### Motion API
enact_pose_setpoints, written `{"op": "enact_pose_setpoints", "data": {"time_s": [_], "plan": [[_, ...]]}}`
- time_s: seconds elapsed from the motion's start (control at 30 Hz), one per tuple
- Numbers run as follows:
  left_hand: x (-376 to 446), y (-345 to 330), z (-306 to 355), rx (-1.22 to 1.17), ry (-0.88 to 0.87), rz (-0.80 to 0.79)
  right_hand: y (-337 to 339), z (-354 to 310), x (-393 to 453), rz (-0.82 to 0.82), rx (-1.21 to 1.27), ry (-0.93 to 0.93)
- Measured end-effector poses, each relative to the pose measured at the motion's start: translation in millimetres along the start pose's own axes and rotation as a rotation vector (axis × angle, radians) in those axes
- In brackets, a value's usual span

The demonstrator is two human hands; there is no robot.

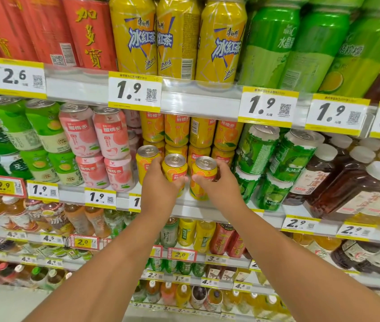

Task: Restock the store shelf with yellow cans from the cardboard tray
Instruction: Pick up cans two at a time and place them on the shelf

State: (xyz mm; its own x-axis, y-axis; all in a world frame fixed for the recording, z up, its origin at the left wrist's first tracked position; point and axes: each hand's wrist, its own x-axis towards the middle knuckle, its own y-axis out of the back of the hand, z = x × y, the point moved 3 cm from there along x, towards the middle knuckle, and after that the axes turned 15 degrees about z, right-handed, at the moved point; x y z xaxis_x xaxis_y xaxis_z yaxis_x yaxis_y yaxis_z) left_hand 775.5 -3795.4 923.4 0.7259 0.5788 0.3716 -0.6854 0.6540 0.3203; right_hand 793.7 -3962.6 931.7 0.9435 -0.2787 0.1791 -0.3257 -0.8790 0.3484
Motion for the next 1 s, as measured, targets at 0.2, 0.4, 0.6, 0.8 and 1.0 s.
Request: {"op": "enact_pose_setpoints", "data": {"time_s": [0.2,0.4,0.6,0.8,1.0], "plan": [[-3,-1,-2,0.107,-0.018,0.004,0,-5,-7,0.017,-0.055,0.089],[-7,7,0,0.196,-0.186,-0.048,0,0,-15,-0.009,-0.140,0.152],[-29,43,-26,0.495,-0.537,-0.173,18,21,-46,-0.089,-0.375,0.238],[-30,51,-51,0.661,-0.753,-0.373,22,34,-62,-0.122,-0.745,0.494],[-34,44,-48,0.730,-0.677,-0.375,7,34,-67,-0.165,-0.834,0.527]]}}
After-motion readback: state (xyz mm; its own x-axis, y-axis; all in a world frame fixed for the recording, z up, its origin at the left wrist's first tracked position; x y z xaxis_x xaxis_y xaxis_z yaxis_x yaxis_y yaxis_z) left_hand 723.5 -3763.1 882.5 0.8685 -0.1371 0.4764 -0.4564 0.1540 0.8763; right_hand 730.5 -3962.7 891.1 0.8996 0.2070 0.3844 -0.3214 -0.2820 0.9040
